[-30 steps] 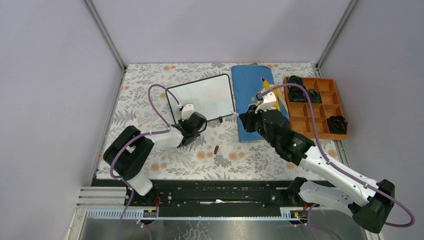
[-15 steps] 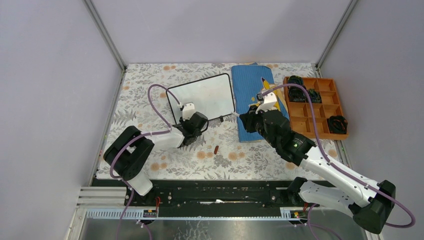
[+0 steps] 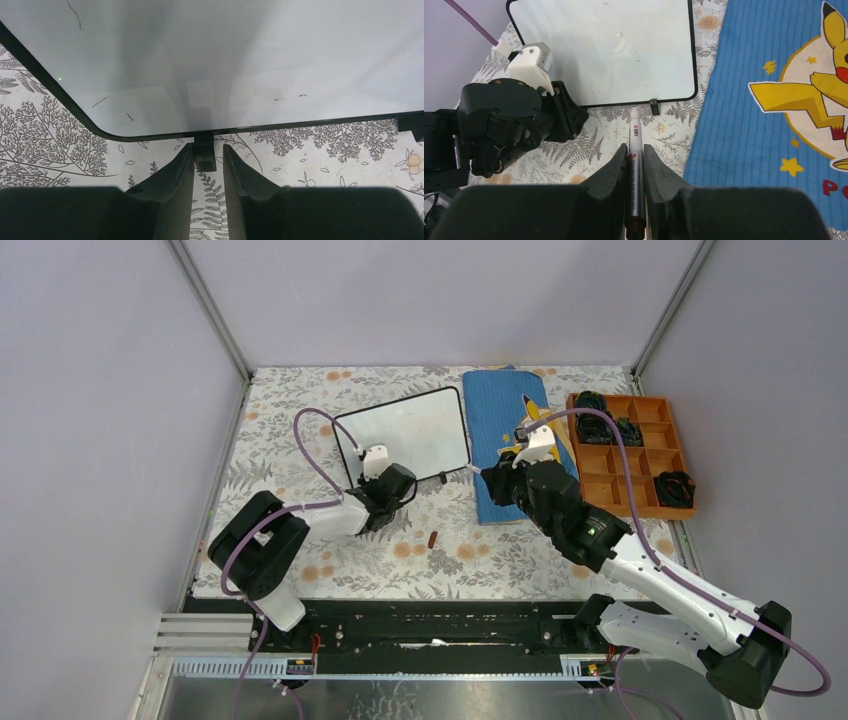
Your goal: Write a sentence on the whiteboard
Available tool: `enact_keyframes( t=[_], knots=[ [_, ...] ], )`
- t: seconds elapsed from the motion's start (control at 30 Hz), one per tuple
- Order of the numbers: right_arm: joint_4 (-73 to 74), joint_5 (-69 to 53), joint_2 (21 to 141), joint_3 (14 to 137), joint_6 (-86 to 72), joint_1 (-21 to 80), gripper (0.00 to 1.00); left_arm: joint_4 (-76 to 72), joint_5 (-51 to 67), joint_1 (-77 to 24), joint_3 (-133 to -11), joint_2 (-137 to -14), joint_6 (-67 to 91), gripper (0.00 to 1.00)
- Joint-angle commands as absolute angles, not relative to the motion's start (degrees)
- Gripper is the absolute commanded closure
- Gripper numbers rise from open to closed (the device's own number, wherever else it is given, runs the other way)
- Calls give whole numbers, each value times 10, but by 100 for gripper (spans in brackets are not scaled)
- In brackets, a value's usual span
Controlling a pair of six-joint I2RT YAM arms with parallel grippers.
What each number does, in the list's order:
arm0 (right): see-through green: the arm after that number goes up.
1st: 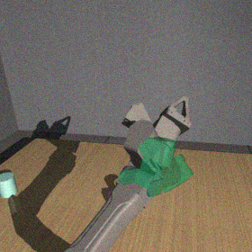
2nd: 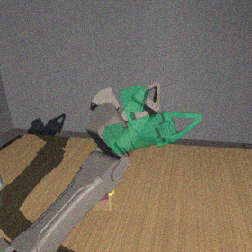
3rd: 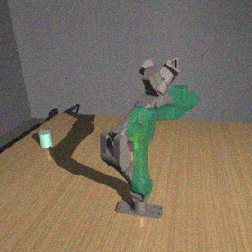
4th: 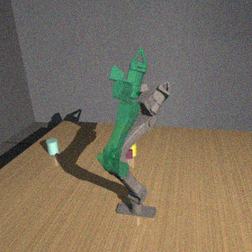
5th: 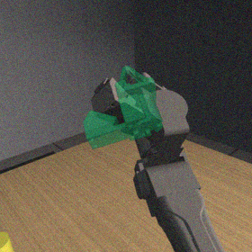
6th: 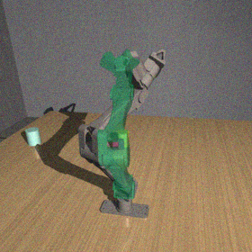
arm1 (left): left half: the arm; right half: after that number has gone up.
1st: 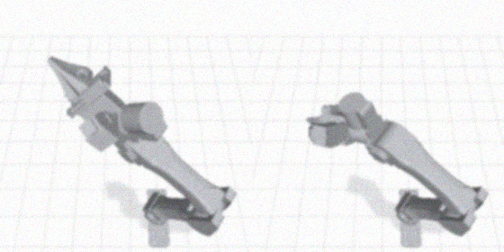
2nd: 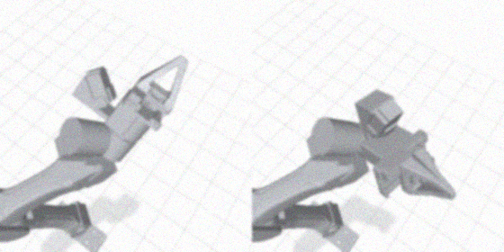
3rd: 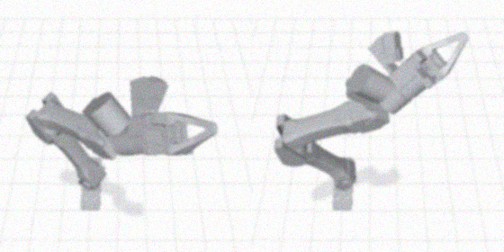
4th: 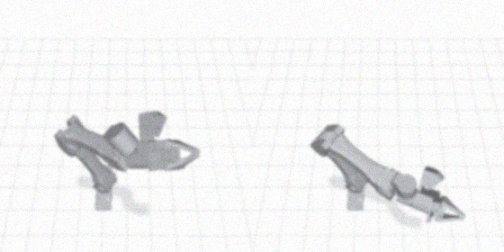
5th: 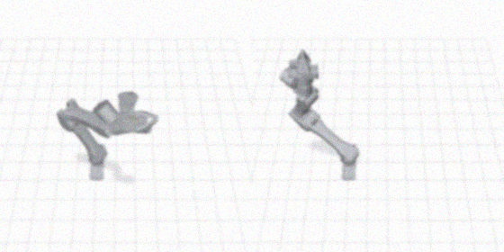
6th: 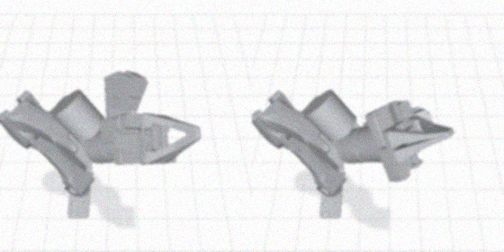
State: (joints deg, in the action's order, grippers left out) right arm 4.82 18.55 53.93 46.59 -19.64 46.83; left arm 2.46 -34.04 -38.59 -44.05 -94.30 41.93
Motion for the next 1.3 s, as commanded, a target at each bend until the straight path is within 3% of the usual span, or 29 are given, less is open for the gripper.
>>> enact_keyframes(
  t=[0.0, 0.37, 0.8, 0.97, 1.27],
  knots=[
    [34, 196, 526, 467, -188, 473, 100, -13, -366, -388, -456, -953, 423, 70],
    [34, 197, 526, 467, -188, 472, 100, -27, -356, -394, -440, -947, 412, 88],
    [37, 196, 528, 468, -190, 473, 100, -24, -354, -416, -424, -948, 444, 92],
    [34, 198, 527, 465, -188, 472, 100, -24, -348, -420, -414, -948, 456, 81],
    [42, 203, 520, 468, -182, 473, 100, -18, -309, -420, -380, -878, 447, 36]
  ],
)
